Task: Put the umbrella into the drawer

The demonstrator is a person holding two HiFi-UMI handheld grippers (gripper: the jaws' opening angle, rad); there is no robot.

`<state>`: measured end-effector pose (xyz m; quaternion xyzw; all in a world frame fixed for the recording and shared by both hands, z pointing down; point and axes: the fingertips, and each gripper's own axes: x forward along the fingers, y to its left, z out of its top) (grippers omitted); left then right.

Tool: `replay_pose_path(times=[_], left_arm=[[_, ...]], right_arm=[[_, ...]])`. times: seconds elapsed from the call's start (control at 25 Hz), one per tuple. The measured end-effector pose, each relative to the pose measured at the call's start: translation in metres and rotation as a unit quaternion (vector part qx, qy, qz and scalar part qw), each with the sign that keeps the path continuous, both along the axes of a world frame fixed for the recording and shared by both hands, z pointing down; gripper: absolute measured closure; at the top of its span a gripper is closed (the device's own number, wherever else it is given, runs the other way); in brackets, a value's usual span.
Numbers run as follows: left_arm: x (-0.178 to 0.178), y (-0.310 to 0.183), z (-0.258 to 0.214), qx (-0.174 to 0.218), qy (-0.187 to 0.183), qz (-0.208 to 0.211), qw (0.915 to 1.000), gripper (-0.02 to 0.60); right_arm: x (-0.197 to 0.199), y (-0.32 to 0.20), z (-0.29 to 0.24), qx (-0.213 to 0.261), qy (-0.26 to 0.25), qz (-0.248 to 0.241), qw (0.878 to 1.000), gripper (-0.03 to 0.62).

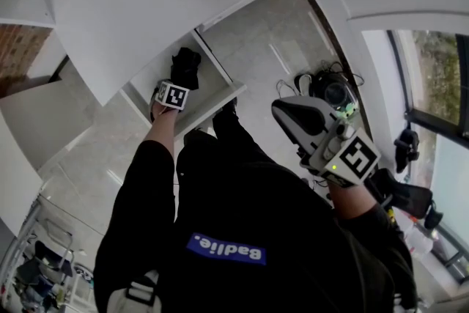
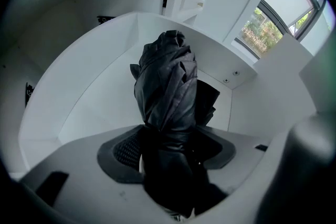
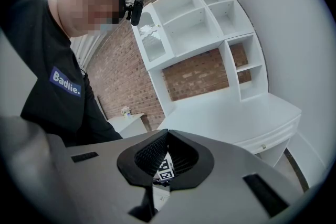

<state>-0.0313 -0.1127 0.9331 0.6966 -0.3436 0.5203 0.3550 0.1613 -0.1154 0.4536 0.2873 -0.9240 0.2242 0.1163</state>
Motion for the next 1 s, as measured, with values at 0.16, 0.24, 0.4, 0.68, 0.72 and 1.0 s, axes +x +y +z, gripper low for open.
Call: replay_pose_path(times=[0.16,0.24,0.4,0.68,0.72,1.0], left_arm=[[0.000,0.003,0.003,-0.007,-0.001,-0.002,1.0000,0.296],[0.001,0.000,-0.004,0.004,0.004,-0.005,1.0000,0.282],[0.003,-0.008,-0.026,0.049,0.028,-0.023,0.9982,0.273],[-0.021,-0.015,-0.110,0.142,0.060,-0.067,0.9857,0.289],[-0.026,-0.016,-0.126,0.153,0.061,-0.075,0.9835,0.293],[-0.033,-0.015,-0.220,0.221,0.112,-0.100,0.9636,0.319]], right_arm=[[0.003,0.000,-0.001,0.000,0.002,0.008,1.000,0.565],[0.007,0.000,-0.001,0.005,0.012,0.018,1.000,0.565],[0.006,-0.003,-0.011,0.023,0.008,0.031,0.999,0.565],[-0.019,0.002,-0.039,0.055,-0.012,0.023,0.998,0.565],[-0.023,0.001,-0.043,0.061,-0.018,0.019,0.998,0.565],[-0.046,0.008,-0.065,0.074,-0.053,0.019,0.996,0.565]])
